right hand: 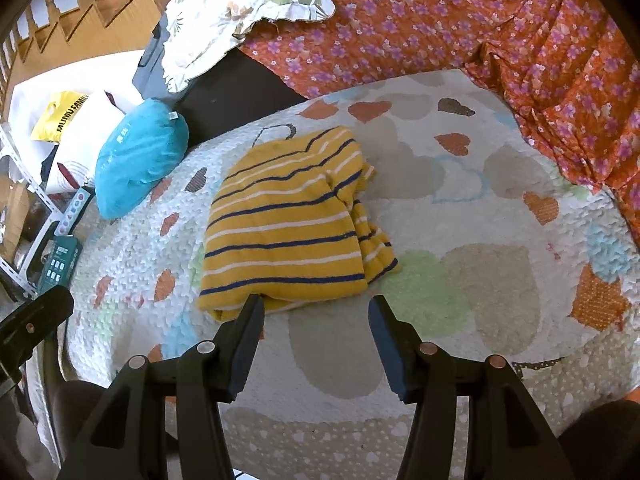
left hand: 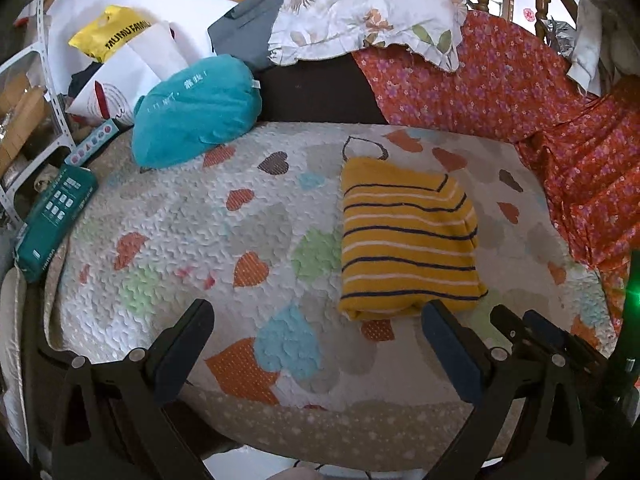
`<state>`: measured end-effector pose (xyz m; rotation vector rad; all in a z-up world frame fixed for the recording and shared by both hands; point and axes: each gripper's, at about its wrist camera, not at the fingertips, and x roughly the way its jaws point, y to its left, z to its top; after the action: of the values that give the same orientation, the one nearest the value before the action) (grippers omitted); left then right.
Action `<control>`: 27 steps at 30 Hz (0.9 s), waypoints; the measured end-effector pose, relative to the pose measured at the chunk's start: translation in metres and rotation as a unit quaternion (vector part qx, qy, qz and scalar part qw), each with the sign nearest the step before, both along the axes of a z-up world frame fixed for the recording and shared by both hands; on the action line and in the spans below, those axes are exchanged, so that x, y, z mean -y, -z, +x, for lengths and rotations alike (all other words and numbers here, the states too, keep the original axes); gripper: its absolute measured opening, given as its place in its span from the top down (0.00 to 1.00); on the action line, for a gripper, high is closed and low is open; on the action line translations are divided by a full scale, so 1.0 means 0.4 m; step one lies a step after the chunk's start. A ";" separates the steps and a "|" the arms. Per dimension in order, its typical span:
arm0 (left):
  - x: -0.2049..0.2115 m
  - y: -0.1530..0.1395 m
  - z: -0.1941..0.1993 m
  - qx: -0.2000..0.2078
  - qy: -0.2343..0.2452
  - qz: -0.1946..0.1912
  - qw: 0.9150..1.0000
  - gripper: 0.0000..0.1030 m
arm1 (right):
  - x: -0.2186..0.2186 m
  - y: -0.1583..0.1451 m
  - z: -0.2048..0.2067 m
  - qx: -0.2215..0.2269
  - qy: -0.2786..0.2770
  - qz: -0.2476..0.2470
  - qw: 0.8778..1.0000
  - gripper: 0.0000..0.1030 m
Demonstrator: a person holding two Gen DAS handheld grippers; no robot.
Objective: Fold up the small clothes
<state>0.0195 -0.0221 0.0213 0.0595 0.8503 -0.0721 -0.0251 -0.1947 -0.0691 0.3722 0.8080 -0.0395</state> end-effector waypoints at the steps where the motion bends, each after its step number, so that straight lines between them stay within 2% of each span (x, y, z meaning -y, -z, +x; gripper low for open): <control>1: -0.002 0.003 0.001 -0.004 0.000 -0.002 1.000 0.00 | 0.000 -0.001 -0.001 -0.001 0.001 -0.002 1.000 0.43; 20: -0.017 0.072 0.026 -0.061 0.000 -0.014 0.998 0.00 | -0.029 0.020 0.011 -0.022 -0.005 -0.025 0.999 0.41; 27: -0.014 0.109 0.033 -0.083 0.003 -0.015 0.996 0.00 | -0.056 0.028 0.014 -0.035 -0.011 -0.081 0.996 0.40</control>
<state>0.0329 -0.0165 -0.0223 0.0286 1.0158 -0.0962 -0.0195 -0.1721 -0.0804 0.2085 0.8711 -0.0974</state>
